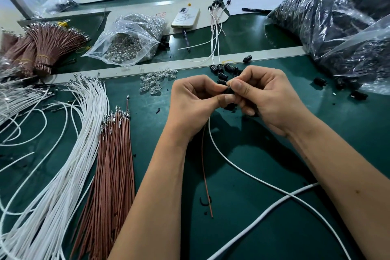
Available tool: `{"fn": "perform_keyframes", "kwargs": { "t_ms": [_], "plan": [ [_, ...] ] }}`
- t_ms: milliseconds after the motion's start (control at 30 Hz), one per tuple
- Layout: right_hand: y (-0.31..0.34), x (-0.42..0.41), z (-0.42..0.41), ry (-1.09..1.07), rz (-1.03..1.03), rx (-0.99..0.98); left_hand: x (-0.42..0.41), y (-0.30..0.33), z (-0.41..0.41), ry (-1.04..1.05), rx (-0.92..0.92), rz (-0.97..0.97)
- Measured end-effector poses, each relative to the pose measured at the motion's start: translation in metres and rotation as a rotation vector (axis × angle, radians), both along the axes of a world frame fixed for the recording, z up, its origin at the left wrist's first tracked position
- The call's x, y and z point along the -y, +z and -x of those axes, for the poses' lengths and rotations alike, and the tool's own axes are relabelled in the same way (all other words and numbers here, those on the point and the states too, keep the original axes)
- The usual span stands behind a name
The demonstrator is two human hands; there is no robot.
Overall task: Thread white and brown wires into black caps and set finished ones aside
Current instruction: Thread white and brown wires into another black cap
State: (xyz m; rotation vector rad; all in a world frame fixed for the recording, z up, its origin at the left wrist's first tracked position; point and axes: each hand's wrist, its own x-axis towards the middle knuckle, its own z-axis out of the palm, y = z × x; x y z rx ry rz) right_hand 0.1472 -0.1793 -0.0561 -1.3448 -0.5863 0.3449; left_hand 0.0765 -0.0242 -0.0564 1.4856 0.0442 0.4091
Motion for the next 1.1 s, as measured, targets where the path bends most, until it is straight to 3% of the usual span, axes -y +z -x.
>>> {"fn": "perform_keyframes", "kwargs": {
  "t_ms": [100,267,400,700,967,1100],
  "plan": [
    [0.003,0.002,-0.001,-0.008,-0.023,-0.006,0.001,0.001,-0.001,-0.015,0.004,0.054],
    [0.004,0.003,-0.003,-0.141,0.112,0.177,0.0,0.001,-0.003,0.028,0.02,-0.026],
    [0.004,0.002,-0.001,-0.144,0.086,0.216,0.0,0.0,-0.002,0.023,0.026,-0.019],
    [0.006,0.001,0.005,-0.067,-0.007,0.147,-0.002,0.002,0.002,-0.13,-0.043,0.174],
    [0.005,-0.003,0.009,-0.055,-0.032,0.067,0.0,0.003,0.001,-0.063,-0.016,0.113],
    [0.011,-0.003,0.007,0.004,-0.073,-0.156,0.001,0.003,0.0,-0.058,-0.017,0.116]
  ]
}}
